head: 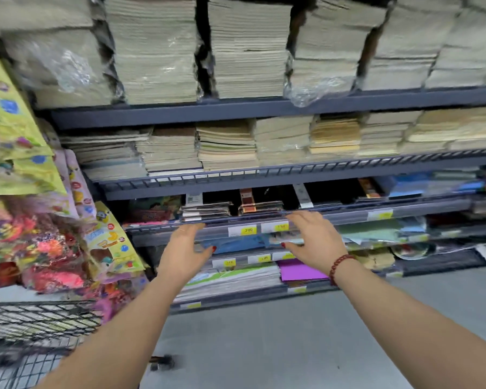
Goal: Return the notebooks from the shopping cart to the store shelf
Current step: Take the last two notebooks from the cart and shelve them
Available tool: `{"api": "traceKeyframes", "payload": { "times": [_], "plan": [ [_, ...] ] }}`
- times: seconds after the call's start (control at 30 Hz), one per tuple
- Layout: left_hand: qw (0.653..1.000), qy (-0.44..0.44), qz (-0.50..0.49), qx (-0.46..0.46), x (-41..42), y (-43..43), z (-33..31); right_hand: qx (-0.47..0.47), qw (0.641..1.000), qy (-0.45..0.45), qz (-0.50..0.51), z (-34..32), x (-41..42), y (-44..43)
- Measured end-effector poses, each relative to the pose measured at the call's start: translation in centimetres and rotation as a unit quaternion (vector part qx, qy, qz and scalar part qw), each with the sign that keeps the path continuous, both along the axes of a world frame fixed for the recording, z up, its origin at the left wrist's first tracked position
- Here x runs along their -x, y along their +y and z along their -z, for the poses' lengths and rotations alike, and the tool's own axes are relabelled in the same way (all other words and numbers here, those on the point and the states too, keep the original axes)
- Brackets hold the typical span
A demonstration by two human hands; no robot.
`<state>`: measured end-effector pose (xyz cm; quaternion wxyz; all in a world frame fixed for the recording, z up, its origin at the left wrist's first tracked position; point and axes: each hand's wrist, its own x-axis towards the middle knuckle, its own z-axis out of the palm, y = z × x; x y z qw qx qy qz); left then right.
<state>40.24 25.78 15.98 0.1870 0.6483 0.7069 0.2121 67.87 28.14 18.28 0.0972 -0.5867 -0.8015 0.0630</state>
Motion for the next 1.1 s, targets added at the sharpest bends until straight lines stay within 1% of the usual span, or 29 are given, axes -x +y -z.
{"api": "traceKeyframes", "payload": {
  "times": [0.23, 0.4, 0.53, 0.7, 0.9, 1.1],
  "plan": [
    [1.000, -0.010, 0.006, -0.025, -8.9, -3.6, -3.4, -0.009, 1.000, -0.018, 0.005, -3.3, -7.7, -5.2],
    [0.998, -0.032, 0.041, -0.045, -15.9, -4.8, -4.4, -0.014, 1.000, -0.014, 0.017, -4.5, -13.5, -7.1],
    [0.995, -0.036, 0.078, -0.047, -20.5, -4.2, -4.7, -0.018, 0.999, -0.003, 0.043, -4.8, -17.3, -7.0],
    [0.991, -0.032, 0.120, -0.045, -25.1, -0.3, -4.5, -0.021, 0.997, 0.002, 0.071, -4.4, -21.1, -4.4],
    [0.987, -0.033, 0.152, -0.041, -29.5, 6.9, -3.5, -0.003, 0.995, -0.021, 0.093, -3.3, -25.2, 1.6],
    [0.984, -0.020, 0.176, -0.016, -33.7, 12.8, -1.9, 0.024, 0.994, -0.013, 0.110, -1.6, -28.9, 7.0]
  ]
}}
